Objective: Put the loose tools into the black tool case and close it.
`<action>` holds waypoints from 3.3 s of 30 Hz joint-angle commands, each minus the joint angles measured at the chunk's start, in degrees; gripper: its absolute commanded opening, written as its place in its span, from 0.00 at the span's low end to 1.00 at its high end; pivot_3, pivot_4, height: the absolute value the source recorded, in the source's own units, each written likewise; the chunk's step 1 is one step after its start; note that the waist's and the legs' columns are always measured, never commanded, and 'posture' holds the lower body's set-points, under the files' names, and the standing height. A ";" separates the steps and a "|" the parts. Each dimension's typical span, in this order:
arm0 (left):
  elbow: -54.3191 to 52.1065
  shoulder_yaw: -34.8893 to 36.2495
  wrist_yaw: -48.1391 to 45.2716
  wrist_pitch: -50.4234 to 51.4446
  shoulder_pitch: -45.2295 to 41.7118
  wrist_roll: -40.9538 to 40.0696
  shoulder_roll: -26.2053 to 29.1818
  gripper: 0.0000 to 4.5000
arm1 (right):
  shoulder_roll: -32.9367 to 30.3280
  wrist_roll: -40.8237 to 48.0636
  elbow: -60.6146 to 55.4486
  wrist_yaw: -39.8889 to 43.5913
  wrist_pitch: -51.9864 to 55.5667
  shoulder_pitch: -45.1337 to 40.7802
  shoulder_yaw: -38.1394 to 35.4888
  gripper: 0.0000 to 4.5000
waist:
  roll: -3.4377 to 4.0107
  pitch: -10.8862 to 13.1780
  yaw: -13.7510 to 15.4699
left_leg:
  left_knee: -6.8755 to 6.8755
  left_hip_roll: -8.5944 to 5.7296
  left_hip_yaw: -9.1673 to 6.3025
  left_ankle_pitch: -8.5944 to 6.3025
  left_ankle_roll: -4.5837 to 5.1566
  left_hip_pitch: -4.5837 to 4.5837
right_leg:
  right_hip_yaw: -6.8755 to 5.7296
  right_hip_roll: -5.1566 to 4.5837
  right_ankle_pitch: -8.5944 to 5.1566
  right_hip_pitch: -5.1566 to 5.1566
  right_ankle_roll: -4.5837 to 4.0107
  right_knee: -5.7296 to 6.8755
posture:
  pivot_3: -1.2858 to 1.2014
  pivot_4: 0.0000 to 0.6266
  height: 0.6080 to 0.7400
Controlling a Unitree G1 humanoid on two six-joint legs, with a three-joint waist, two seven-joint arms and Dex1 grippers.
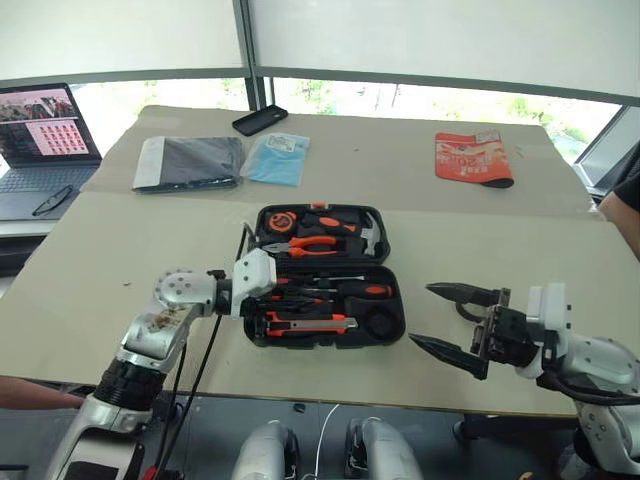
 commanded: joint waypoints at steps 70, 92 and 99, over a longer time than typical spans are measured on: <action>-13.16 17.80 -6.48 2.50 17.47 -23.27 0.51 1.00 | -23.80 -19.04 13.84 -1.46 15.82 -6.90 3.94 1.00 | 0.81 -0.45 -1.02 | -0.35 -0.04 0.01 -0.09 0.06 -0.03 | 0.35 0.07 -0.04 -0.13 0.10 -0.27 | 0.52 0.24 1.00; -16.34 15.42 -5.76 1.94 19.01 -23.00 0.05 1.00 | -19.75 -28.66 24.39 3.26 12.61 -22.98 19.38 0.42 | 0.73 -0.40 -1.43 | -0.24 0.00 0.04 -0.06 0.01 0.00 | 0.32 0.03 -0.04 -0.11 0.14 -0.18 | 0.52 0.24 1.00; -16.36 15.64 -5.67 2.16 19.33 -22.82 0.66 1.00 | -19.24 -27.97 25.11 8.07 9.36 -27.75 19.84 0.01 | 0.73 -0.40 -1.45 | -0.20 -0.01 0.05 -0.06 0.01 0.01 | 0.32 0.02 -0.03 -0.11 0.15 -0.15 | 0.52 0.24 1.00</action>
